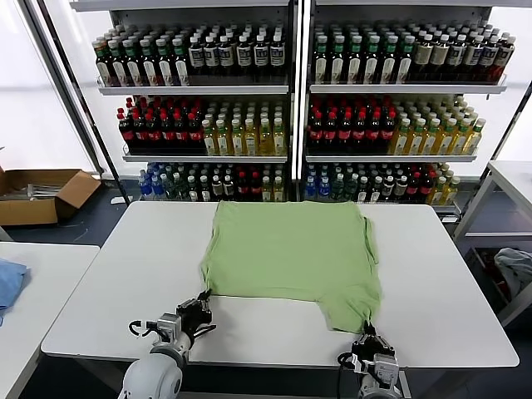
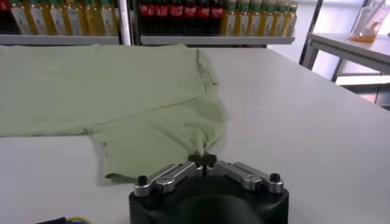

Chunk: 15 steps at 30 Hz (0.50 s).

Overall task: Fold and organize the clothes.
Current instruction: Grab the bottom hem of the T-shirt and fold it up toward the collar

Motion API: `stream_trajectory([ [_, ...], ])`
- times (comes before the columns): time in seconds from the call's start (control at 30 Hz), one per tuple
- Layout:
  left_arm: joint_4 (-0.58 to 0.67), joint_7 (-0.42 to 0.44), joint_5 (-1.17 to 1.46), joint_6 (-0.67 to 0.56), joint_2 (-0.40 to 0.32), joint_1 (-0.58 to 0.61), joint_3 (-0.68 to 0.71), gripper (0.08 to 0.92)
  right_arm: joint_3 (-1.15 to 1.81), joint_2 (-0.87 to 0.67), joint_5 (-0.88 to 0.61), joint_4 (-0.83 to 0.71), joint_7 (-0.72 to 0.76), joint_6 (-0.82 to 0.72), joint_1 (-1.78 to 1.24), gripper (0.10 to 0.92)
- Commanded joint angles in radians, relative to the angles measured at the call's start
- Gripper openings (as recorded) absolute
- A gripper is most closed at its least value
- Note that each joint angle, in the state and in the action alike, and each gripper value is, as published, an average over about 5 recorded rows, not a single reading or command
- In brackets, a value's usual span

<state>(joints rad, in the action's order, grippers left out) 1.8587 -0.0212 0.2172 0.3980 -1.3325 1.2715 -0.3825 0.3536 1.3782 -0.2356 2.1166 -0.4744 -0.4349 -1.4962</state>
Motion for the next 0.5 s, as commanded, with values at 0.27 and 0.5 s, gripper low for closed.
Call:
stream_trajectory([
  [0.27,-0.035,-0.011,0.05,-0.126,-0.01,-0.085,0.004,0.083,0.015,-0.011,0.023,-0.026,0.058,0.032,0.186,0.105],
  [0.5,-0.123,-0.037,0.095,-0.136,-0.016,-0.176,0.008,0.083,0.017,-0.028,0.025,-0.153,0.06,0.047,0.323,0.105],
])
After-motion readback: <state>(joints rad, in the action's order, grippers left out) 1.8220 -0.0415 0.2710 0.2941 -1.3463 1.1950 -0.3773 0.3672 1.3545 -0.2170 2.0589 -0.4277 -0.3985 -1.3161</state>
